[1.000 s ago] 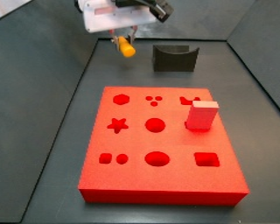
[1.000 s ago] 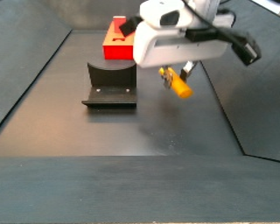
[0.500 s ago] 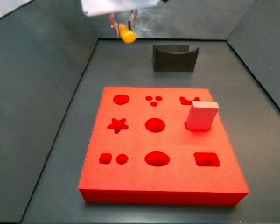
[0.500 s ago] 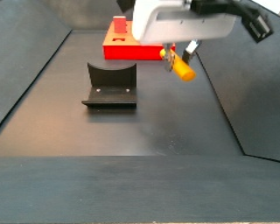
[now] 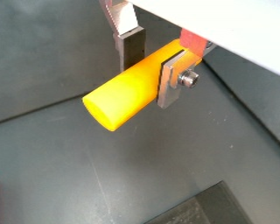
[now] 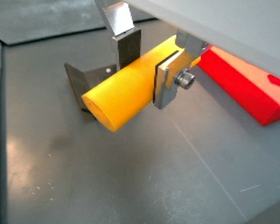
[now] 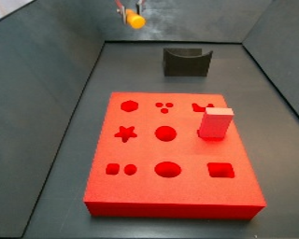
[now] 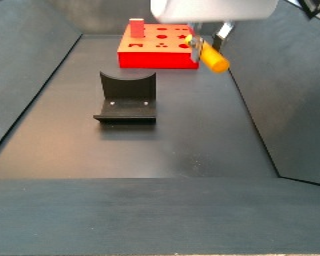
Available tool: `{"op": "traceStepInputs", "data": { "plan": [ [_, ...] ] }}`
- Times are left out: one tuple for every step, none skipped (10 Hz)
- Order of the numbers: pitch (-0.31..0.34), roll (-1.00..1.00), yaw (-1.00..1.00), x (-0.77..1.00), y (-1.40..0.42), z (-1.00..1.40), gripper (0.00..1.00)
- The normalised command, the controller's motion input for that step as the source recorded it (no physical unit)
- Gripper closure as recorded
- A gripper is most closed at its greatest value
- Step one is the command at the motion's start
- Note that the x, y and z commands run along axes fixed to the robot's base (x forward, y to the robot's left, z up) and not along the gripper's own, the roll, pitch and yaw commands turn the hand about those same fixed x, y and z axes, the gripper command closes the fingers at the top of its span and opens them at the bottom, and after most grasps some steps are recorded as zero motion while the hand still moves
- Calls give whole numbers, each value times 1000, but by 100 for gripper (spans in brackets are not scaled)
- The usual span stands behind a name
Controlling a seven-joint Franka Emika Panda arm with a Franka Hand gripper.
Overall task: Pick up the oval object. Move up. Place the oval object on the fixture. Regrasp the oval object. Move to above the board. Insert the oval object.
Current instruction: Place the oval object on the fixture.
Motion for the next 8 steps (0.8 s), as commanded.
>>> {"op": "traceStepInputs", "data": {
  "plan": [
    [85, 133, 26, -18, 1, 674, 100],
    [87, 127, 29, -14, 4, 582, 100],
    [96, 108, 31, -3, 4, 347, 100],
    [100, 107, 30, 0, 8, 249, 100],
    [488, 116, -1000, 1000, -363, -35, 100],
    [496, 102, -1000, 1000, -360, -59, 100],
    [533, 78, -915, 1000, -300, -48, 100],
    [476, 46, -752, 1000, -278, -41, 100]
  ]
}}
